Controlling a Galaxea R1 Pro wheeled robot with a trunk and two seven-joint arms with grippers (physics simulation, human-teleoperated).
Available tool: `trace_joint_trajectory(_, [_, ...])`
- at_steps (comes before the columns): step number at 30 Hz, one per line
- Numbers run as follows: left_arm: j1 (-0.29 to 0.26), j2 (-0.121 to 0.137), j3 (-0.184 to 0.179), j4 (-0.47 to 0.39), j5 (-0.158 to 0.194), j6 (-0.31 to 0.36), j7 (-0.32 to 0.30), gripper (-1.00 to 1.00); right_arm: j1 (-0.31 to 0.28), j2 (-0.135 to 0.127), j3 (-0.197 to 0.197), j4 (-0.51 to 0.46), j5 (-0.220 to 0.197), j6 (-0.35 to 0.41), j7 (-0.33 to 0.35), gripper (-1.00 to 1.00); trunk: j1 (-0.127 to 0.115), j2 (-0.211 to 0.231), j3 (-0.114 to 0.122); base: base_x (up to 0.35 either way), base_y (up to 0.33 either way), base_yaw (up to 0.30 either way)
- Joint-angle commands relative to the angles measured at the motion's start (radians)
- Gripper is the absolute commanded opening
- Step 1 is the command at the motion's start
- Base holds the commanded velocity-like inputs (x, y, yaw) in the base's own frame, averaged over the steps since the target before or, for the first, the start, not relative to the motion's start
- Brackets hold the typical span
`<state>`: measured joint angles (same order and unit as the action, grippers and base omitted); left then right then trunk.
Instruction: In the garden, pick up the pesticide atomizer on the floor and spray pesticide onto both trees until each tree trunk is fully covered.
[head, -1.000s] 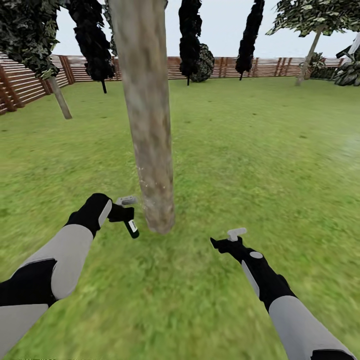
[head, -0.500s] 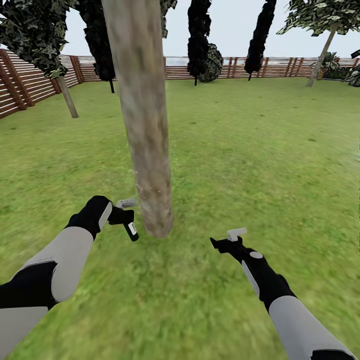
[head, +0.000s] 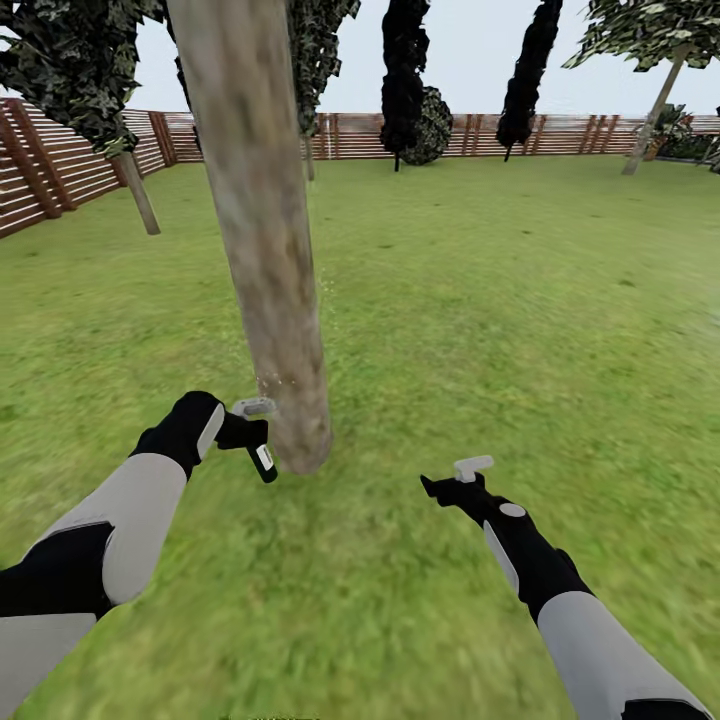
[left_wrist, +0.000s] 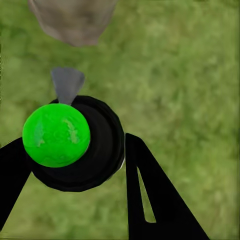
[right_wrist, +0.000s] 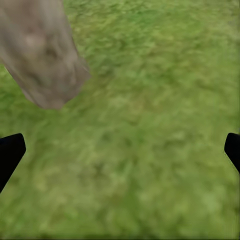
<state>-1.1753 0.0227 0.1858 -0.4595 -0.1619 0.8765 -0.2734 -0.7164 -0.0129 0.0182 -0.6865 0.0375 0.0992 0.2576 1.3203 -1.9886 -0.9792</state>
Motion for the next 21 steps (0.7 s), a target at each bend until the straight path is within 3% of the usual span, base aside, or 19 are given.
trace_joint_trajectory(1, [-0.001,-0.001,0.007,-0.001,-0.010,0.004,-0.007,-1.00,0.000,-0.001,0.002,-0.002,0.004,0.005,0.002,1.00,0.000,0.000,-0.001,0.000,-0.273,0.262])
trace_joint_trajectory(13, [0.007,-0.001,0.008,0.001,-0.011,0.003,0.006,-1.00,0.000,-0.001,0.002,-0.002,0.004,0.005,0.002,1.00,0.000,0.000,-0.001,0.000,-0.273,0.271])
trace_joint_trajectory(21, [0.029,-0.004,0.010,0.002,-0.010,-0.007,0.048,-1.00,0.000,-0.001,0.005,-0.002,0.006,0.007,0.002,1.00,0.000,0.000,-0.001,0.000,-0.273,0.030])
